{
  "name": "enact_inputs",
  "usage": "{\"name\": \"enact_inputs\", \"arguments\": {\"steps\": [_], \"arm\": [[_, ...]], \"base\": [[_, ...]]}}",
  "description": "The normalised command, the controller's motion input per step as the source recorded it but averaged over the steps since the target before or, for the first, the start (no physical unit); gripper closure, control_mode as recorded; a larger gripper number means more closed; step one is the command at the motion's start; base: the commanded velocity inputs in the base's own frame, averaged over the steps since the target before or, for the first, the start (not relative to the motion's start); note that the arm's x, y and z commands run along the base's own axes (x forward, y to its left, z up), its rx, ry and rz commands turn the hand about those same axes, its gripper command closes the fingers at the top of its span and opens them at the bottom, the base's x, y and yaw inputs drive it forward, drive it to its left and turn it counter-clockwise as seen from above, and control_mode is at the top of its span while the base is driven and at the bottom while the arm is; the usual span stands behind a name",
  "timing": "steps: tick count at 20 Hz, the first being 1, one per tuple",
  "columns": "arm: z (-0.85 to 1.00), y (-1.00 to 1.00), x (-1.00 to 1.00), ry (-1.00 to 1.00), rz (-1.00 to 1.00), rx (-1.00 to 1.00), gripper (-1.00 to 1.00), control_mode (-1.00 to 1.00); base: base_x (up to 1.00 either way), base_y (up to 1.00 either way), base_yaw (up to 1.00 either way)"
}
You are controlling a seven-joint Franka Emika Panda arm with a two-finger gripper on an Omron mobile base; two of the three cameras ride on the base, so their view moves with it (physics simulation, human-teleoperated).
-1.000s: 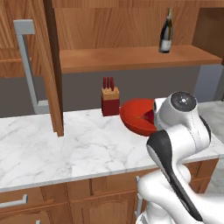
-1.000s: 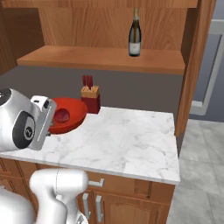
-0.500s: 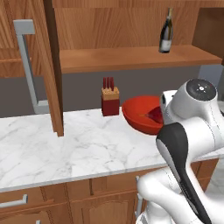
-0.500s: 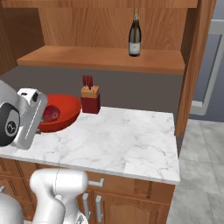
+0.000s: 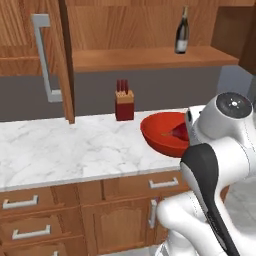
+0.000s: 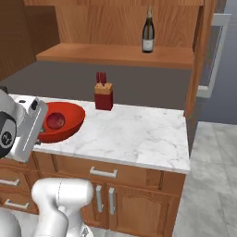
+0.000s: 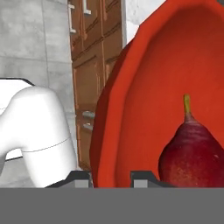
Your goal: Pick the pear from the cabinet and place it in the bowl. Then pick the bowl and place it in the sink. Then turn on the sink facuet.
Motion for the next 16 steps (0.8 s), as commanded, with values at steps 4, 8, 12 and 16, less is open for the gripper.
{"name": "enact_inputs", "arguments": {"steps": [4,8,12,16], "arm": [[0.00,0.00,0.00,0.00,0.00,0.00,1.00,1.00],[0.00,0.00,0.00,0.00,0.00,0.00,1.00,1.00],[0.00,0.00,0.00,0.00,0.00,0.00,1.00,1.00],[0.00,0.00,0.00,0.00,0.00,0.00,1.00,1.00]], "base": [[-0.92,0.09,0.59],[-0.51,0.04,0.87],[-0.13,0.16,0.97],[0.00,0.18,0.93]]}}
